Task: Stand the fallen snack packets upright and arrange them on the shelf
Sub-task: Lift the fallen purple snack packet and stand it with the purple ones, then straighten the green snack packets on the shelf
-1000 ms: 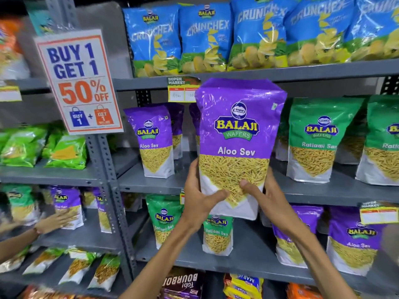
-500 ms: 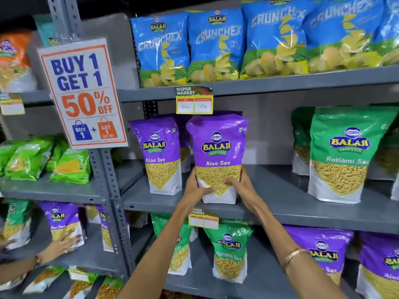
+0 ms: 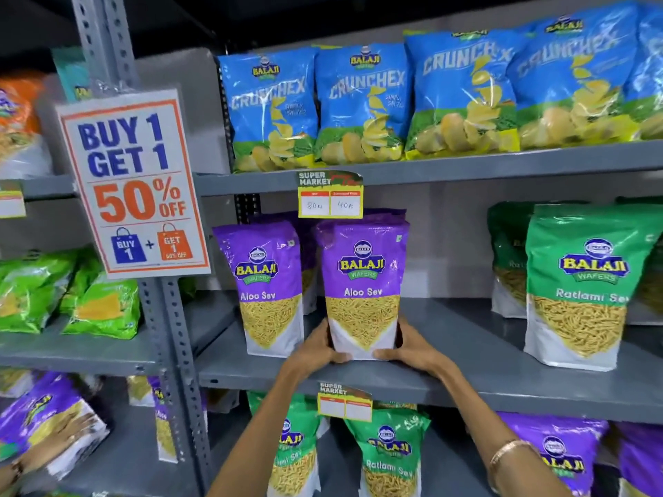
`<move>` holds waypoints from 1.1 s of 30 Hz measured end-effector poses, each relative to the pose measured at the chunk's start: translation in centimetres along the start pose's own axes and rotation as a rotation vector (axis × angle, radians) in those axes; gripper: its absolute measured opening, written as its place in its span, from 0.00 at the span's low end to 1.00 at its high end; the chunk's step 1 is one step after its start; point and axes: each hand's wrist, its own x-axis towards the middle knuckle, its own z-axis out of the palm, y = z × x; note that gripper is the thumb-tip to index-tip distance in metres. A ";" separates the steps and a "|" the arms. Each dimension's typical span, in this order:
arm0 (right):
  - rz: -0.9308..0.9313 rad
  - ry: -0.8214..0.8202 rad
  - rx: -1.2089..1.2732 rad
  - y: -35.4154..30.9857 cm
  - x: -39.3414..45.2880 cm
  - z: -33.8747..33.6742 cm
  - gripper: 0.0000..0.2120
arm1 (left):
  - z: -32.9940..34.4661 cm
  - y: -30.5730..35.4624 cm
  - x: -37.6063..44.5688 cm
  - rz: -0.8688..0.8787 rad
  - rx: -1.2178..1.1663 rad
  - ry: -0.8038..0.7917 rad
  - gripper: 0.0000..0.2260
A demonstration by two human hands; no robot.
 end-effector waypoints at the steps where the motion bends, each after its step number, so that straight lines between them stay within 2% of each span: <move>1: 0.003 0.016 -0.015 -0.2 0.1 0.1 0.42 | 0.1 -0.1 0.2 0.003 0.001 0.014 0.38; 9: 0.010 0.103 -0.023 -0.4 -1.8 1.0 0.41 | 0.4 -1.1 0.7 -0.019 -0.062 -0.017 0.38; 13: 0.024 0.111 -0.049 -0.4 -1.8 1.0 0.41 | 0.6 -1.2 0.6 -0.015 -0.029 -0.009 0.43; 16: 0.038 0.128 -0.044 -0.9 -2.1 0.9 0.47 | 0.4 -1.2 0.7 -0.026 -0.058 -0.007 0.41; 19: 0.064 0.155 0.032 -0.8 -3.5 0.7 0.56 | 0.7 -1.4 0.2 -0.016 -0.077 0.115 0.49; 21: 0.032 0.237 -0.011 -1.0 -6.2 0.7 0.50 | 2.3 -0.1 -2.2 0.028 -0.078 0.372 0.45; 23: -0.062 0.361 -0.048 -1.1 -9.9 0.4 0.31 | 5.4 2.2 -5.4 0.180 -0.099 0.633 0.32; 24: -0.107 0.434 -0.053 -1.0 -11.9 0.1 0.21 | 7.4 3.4 -6.9 0.249 -0.138 0.672 0.26; 26: -0.143 0.551 -0.070 -0.3 -15.6 -1.3 0.08 | 11.7 5.5 -8.4 0.345 -0.219 0.611 0.21; 27: -0.140 0.577 -0.085 0.2 -17.3 -2.4 0.06 | 14.0 6.5 -8.6 0.362 -0.254 0.543 0.20; 30: -0.074 0.570 -0.171 1.6 -21.0 -7.4 0.12 | 20.5 9.3 -7.4 0.369 -0.271 0.373 0.17; 33: -0.072 0.598 -0.224 2.9 -23.3 -13.8 0.09 | 26.2 11.9 -5.1 0.333 -0.302 0.240 0.25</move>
